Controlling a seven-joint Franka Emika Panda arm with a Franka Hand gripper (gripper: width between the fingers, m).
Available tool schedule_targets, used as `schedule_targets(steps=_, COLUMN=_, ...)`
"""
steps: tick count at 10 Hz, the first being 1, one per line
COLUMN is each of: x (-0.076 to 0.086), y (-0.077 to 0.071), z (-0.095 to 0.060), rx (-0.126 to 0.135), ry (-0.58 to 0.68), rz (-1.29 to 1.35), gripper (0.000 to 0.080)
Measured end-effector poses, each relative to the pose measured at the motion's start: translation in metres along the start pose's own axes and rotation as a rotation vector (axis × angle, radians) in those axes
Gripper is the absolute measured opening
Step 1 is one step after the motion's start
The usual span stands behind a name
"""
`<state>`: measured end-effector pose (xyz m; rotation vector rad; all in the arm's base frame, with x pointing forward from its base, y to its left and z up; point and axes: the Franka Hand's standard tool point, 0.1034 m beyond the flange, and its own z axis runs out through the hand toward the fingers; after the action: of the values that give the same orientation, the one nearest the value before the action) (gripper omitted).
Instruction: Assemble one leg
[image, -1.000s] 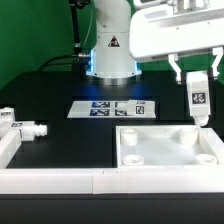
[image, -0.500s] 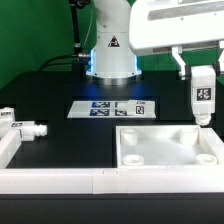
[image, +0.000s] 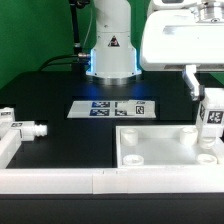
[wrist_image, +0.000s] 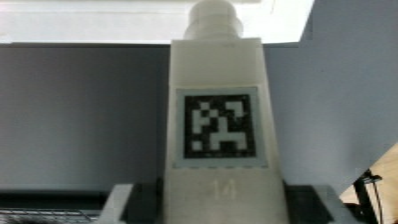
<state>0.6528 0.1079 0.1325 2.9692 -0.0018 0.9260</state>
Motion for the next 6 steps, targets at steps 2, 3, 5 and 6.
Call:
schedule_targets(steps=2, x=0.000, y=0.000, z=0.000, rx=0.000, ry=-0.001, rz=0.000, gripper=0.0287)
schedule_targets(steps=3, x=-0.002, y=0.001, z=0.001, rx=-0.002, ry=0.006, rz=-0.003, gripper=0.0287)
schedule_targets(steps=5, x=-0.013, y=-0.001, z=0.009, rx=-0.007, ry=0.016, rz=-0.015, gripper=0.0287)
schedule_targets(steps=6, x=-0.015, y=-0.003, z=0.010, rx=-0.005, ry=0.013, rz=-0.016, gripper=0.0287)
